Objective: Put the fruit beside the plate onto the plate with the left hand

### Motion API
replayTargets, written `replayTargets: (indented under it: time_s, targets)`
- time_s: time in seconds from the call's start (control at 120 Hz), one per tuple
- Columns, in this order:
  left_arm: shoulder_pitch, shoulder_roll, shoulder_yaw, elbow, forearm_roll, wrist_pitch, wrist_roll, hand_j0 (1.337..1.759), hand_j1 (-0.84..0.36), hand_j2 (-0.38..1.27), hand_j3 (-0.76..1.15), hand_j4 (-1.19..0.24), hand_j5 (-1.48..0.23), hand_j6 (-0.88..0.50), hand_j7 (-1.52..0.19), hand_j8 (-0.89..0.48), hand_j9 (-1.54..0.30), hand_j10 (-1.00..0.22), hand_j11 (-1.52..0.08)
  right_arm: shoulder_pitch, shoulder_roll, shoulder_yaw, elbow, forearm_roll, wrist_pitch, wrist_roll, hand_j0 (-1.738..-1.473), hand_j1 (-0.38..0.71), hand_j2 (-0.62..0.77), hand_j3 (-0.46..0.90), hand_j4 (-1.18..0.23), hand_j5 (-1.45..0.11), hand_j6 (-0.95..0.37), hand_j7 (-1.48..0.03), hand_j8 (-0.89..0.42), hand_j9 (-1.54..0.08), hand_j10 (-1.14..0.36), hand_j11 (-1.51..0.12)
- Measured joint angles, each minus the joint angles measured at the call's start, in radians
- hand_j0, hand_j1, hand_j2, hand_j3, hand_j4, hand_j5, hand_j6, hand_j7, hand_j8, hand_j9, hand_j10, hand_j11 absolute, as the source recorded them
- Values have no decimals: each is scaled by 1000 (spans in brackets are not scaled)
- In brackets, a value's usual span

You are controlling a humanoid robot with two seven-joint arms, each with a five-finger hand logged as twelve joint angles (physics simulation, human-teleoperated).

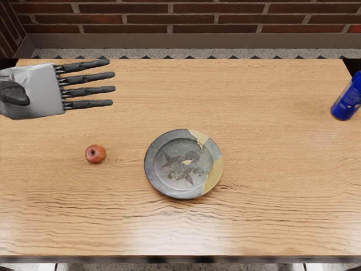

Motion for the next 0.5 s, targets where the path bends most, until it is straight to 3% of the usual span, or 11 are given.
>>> replayTargets:
  time_s: [0.2, 0.383, 0.5]
  targets:
    - [-14, 4, 1, -6, 31, 0, 0, 1658, 325, 4, 0, -13, -25, -12, -25, -12, -25, -15, -25, 0, 0, -6, 0, -5, 0, 0, -1658, -349, 0, 0, 0, 0, -1, 0, 0, 0, 0, 0]
    - [-131, 22, -83, -23, 545, 16, 0, 1658, 326, 3, 0, -13, -24, -12, -24, -13, -24, -15, -24, 1, 0, -7, 1, -7, 0, 0, -1658, -349, 0, 0, 0, 0, -1, 0, 0, 0, 0, 0]
    - [-162, -158, -72, -94, 911, 185, 0, 1658, 326, 4, 0, -16, -24, -15, -24, -16, -24, -17, -24, 1, 0, -7, 1, -7, 1, 0, -1658, -349, 0, 0, 0, 0, -1, 0, 0, 0, 0, 0]
